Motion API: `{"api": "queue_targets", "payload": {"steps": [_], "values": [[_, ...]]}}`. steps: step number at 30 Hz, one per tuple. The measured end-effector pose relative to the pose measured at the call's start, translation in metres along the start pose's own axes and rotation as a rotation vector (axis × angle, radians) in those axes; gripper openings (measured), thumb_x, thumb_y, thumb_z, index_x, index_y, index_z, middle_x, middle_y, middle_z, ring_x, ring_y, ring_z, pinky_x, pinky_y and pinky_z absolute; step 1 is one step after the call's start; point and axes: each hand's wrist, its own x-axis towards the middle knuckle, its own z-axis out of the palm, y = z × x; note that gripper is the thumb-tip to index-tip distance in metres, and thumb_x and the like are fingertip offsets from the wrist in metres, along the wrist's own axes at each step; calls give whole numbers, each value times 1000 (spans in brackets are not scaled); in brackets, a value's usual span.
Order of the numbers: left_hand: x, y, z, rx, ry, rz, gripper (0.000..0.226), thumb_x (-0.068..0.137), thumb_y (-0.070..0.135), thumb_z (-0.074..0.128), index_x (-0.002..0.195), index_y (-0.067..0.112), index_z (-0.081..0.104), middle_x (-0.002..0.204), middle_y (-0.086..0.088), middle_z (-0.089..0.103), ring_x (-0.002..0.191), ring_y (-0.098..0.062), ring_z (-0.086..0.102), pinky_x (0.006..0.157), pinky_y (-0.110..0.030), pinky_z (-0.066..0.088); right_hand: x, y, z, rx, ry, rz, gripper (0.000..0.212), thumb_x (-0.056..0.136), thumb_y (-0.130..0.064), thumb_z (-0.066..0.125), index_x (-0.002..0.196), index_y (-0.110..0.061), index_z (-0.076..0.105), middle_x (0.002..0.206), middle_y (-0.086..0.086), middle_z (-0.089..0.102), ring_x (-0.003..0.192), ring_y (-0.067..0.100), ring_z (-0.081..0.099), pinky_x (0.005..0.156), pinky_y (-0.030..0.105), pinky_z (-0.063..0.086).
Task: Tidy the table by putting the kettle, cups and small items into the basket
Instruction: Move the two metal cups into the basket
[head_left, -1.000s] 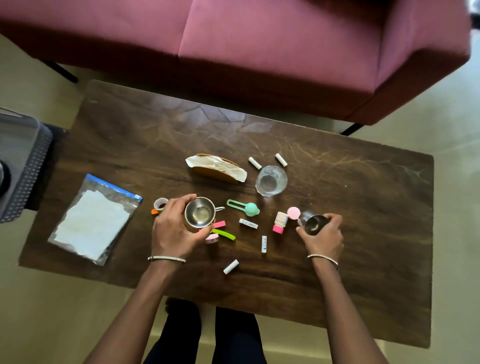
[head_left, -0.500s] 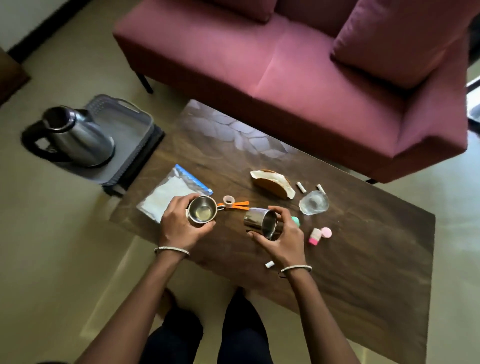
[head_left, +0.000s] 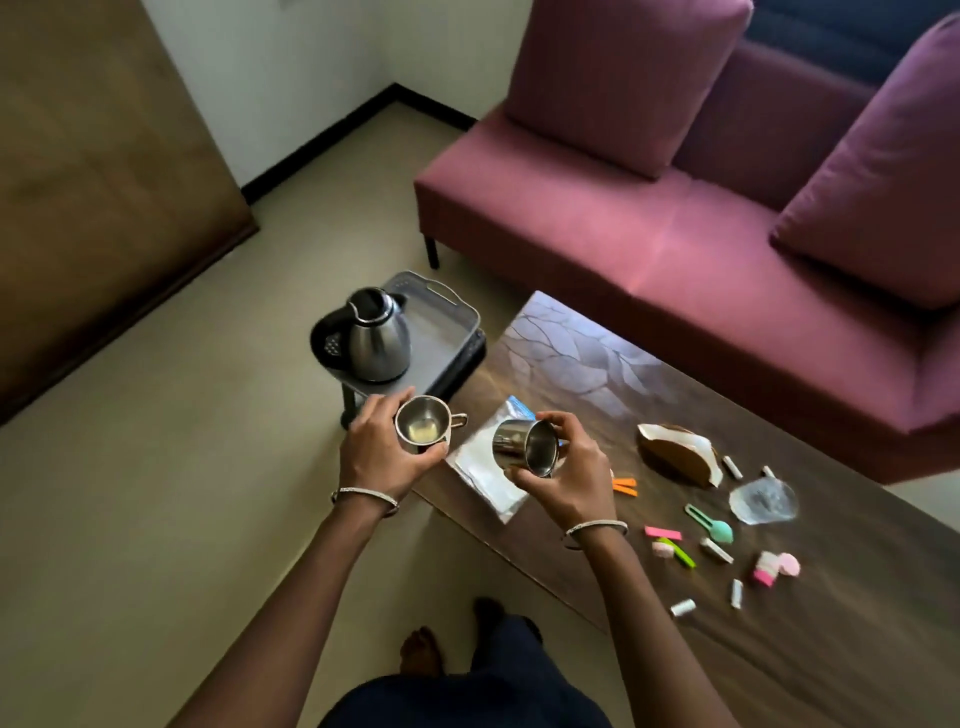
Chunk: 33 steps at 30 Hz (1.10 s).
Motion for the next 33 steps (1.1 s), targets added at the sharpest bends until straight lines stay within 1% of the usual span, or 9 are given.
{"api": "queue_targets", "payload": {"steps": [4, 7, 9, 12, 18, 23, 26, 29, 33], "values": [[32, -20, -20, 0, 63, -16, 63, 55, 30, 89, 111, 15, 66, 105, -4, 62, 96, -23, 61, 84, -28, 45, 34, -31, 27, -52, -89, -85, 68, 60, -18, 88, 120, -26, 58, 115, -6, 66, 105, 17, 60, 90, 36, 52], [61, -34, -26, 14, 64, -52, 63, 55, 36, 89, 108, 17, 62, 107, -3, 61, 97, -22, 59, 83, -31, 47, 64, -47, 45, -55, -85, -136, 65, 61, -7, 86, 118, -23, 60, 114, -2, 65, 103, 17, 60, 89, 35, 52], [84, -42, -27, 9, 61, -54, 64, 54, 39, 89, 107, 18, 60, 107, -1, 61, 98, -20, 58, 80, -27, 44, 86, -56, 56, -58, -67, -141, 64, 61, -6, 85, 118, -23, 60, 115, 0, 65, 103, 17, 60, 89, 34, 52], [122, -53, -25, 2, 69, -62, 65, 53, 40, 89, 106, 17, 59, 107, 0, 62, 99, -19, 58, 76, -20, 37, 121, -66, 72, -31, -40, -130, 63, 60, -5, 85, 116, -20, 61, 115, 2, 66, 103, 20, 61, 89, 37, 53], [231, -78, -16, -29, 9, -147, 69, 52, 46, 89, 107, 21, 57, 103, 2, 68, 94, -21, 64, 76, -23, 43, 206, -77, 111, 75, -9, 35, 63, 56, 2, 79, 111, -23, 62, 108, -2, 69, 100, 19, 65, 86, 42, 57], [320, -104, 1, 13, -72, -100, 71, 58, 45, 85, 123, 29, 59, 111, 1, 65, 104, -18, 59, 86, -21, 38, 277, -78, 142, 118, -19, 219, 68, 51, 0, 84, 108, -29, 59, 105, -4, 67, 95, 20, 67, 84, 44, 58], [365, -124, 19, 53, -153, -111, 66, 56, 43, 87, 116, 32, 64, 106, 0, 63, 100, -20, 60, 83, -21, 38, 315, -77, 160, 121, -37, 275, 71, 48, -4, 89, 107, -29, 60, 106, -6, 67, 95, 20, 68, 85, 45, 58], [402, -142, 43, 83, -225, -150, 65, 54, 39, 89, 111, 27, 61, 108, -2, 62, 100, -23, 60, 82, -24, 41, 351, -72, 180, 115, -37, 308, 68, 48, -12, 93, 106, -30, 61, 106, -7, 67, 98, 19, 66, 88, 45, 57], [436, -165, 80, 150, -310, -184, 66, 54, 42, 89, 107, 21, 55, 110, -6, 63, 99, -28, 61, 80, -32, 47, 393, -60, 214, 94, -27, 347, 53, 57, -26, 94, 99, -29, 63, 105, -1, 66, 95, 19, 65, 83, 41, 58]]}}
